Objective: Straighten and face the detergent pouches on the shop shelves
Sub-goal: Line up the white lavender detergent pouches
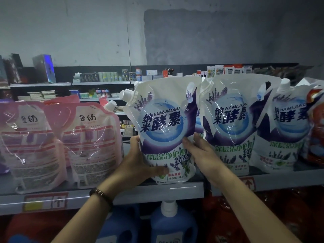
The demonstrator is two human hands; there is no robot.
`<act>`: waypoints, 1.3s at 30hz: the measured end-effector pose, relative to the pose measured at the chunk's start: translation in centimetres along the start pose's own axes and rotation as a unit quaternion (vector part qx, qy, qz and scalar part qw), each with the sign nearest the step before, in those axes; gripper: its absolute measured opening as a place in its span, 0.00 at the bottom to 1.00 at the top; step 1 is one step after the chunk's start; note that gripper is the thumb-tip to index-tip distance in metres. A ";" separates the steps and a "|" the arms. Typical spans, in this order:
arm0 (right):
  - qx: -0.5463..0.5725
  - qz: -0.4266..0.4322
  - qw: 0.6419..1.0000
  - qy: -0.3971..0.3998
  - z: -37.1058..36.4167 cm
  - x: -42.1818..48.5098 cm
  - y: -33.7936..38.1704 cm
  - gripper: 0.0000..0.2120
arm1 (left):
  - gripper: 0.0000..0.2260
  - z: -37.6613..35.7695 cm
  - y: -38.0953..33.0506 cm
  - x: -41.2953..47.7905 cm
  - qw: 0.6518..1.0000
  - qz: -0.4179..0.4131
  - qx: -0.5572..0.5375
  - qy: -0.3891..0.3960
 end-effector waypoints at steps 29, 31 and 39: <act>-0.414 0.177 0.893 -0.003 7.2 6.8 24.6 0.11 | 0.16 15.3 -18.4 9.9 0.975 0.042 0.219 0.018; -0.436 0.163 0.885 0.003 6.7 8.6 24.6 0.10 | 0.13 15.1 -17.7 12.0 0.962 0.040 0.269 0.026; -0.480 0.109 0.870 0.036 4.6 16.2 24.1 0.07 | 0.14 13.6 -15.9 18.3 0.913 0.009 0.401 0.077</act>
Point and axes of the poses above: each hand's wrist, its own x-axis towards the middle knuckle, its own z-axis out of the back of the hand, y = z × x, the point moved 3 cm from there along x, towards the middle knuckle, and after that the axes turned 3 degrees about -z, right-handed, at the moved point
